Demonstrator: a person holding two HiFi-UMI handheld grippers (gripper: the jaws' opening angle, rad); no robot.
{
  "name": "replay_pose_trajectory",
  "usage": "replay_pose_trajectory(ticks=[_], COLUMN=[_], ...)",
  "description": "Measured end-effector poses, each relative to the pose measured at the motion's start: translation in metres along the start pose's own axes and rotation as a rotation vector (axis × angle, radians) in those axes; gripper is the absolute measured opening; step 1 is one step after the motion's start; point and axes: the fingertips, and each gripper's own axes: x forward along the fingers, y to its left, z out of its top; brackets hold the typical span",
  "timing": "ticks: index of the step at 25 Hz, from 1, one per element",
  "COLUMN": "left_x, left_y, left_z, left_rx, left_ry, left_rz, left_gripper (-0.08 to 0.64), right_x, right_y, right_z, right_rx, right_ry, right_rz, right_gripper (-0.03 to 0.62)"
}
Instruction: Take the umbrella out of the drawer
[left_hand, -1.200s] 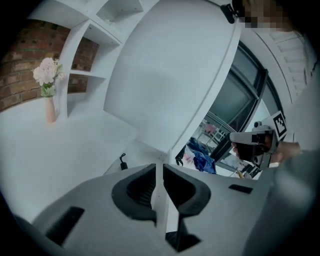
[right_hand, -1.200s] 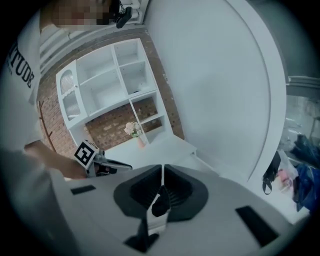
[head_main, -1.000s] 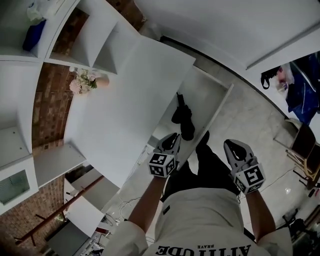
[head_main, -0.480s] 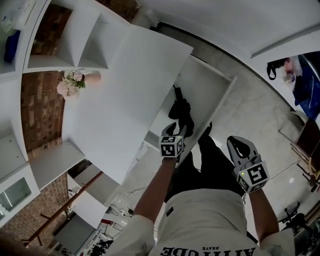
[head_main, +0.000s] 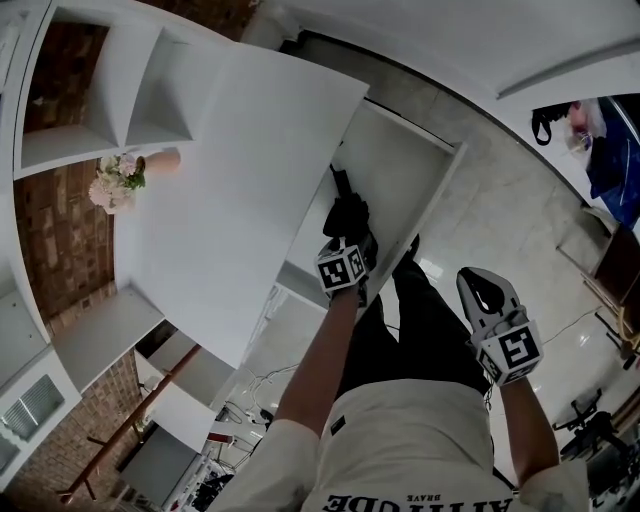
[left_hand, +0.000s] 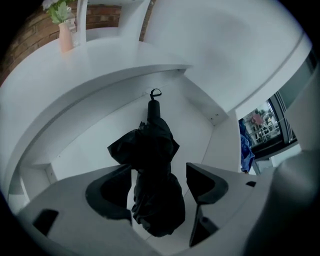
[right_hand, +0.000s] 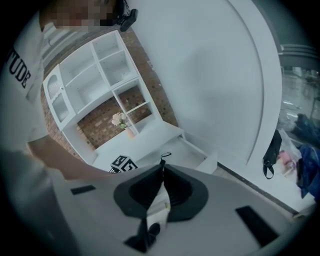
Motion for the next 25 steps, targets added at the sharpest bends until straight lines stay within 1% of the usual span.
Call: replay_pose_trajectory(ticks=[2,5,10,12,14,16,18,19,22,25], left_x=[0.009,0.023,0.041,0.047,0.051,0.052,0.053,0.053,0.05,0.044], left_y=[0.002,0.006,0.019,0.025,0.029,0.031,0.029,0.028,0.024,0.018], left_z=[0.0,-0.001,-0.003,-0.006,-0.008,-0.007,-0.006,-0.006,-0.009,-0.015], left_rx=[-0.018,-0.023,-0.017,0.002,0.034,0.057,0.078,0.097,0.19,0.292], left_ry=[0.011,0.028,0.049,0.064,0.075,0.068,0.052,0.047,0.061,0.089], left_rz=[0.029,0.081,0.176,0.197,0.196,0.192,0.176,0.159,0.111,0.063], left_gripper=[0.333,0.337,0.342,0.342,0.342,0.341,0.332,0.309,0.267,0.258], right_x=[0.0,0.001,0.003,0.003,0.003,0.004,0.006,0.007,0.008,0.01], right_y=[-0.005,-0.01,-0.019,-0.022,-0.023,-0.023,-0.024,-0.024,-0.022,-0.021], right_z=[-0.002,-0.006,-0.008,-0.008,-0.012,-0.015,-0.013,-0.011,-0.007,0.003], right_rx=[0.007,0.02,0.031,0.02,0.032,0.034,0.014,0.008,0.009,0.012], right_ry=[0.003,0.008,0.001,0.012,0.031,0.059,0.047,0.036,0.02,-0.003], right_rz=[-0.003,-0.006,-0.018,-0.02,-0.021,-0.018,-0.015,-0.014,-0.006,-0.004], right_gripper=[0.034,0.034,0.034,0.034,0.034,0.034,0.034,0.034,0.034,0.034])
